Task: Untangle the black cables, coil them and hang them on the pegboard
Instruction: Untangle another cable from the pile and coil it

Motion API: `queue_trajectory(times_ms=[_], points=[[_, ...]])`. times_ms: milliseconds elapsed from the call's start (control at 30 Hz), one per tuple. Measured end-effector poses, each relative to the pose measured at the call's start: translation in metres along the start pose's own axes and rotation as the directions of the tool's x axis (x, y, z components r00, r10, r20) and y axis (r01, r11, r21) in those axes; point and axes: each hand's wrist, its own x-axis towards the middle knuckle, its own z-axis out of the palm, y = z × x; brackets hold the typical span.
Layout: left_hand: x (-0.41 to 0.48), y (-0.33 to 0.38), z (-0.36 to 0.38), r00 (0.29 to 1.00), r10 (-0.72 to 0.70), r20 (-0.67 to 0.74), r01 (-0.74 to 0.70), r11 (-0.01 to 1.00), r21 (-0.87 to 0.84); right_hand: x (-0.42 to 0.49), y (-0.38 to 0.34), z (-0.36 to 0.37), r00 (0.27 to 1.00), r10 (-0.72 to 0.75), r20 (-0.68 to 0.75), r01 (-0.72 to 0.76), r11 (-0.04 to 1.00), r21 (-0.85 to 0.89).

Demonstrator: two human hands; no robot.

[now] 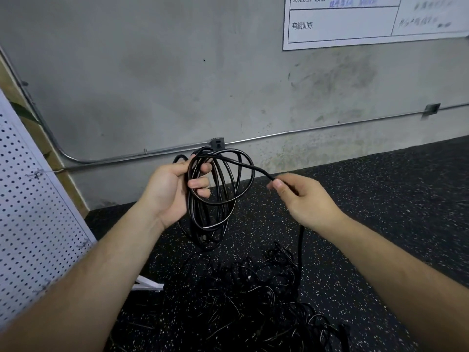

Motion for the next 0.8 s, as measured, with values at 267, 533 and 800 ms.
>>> queue_trajectory(times_ms=[267, 533, 800], points=[[-0.006, -0.008, 0.006, 0.989, -0.144, 0.041, 0.139, 0.986, 0.096, 0.005, -0.018, -0.008, 0.999, -0.048, -0.007, 0.046, 0.987, -0.156], [-0.010, -0.018, 0.014, 0.988, -0.122, 0.097, 0.099, 0.971, 0.217, 0.005, -0.039, -0.013, 0.991, -0.114, -0.068, 0.098, 0.975, -0.201], [-0.011, -0.024, 0.013, 0.976, -0.165, 0.143, 0.094, 0.909, 0.405, 0.016, -0.026, -0.021, 0.966, -0.257, -0.013, 0.240, 0.916, -0.321]])
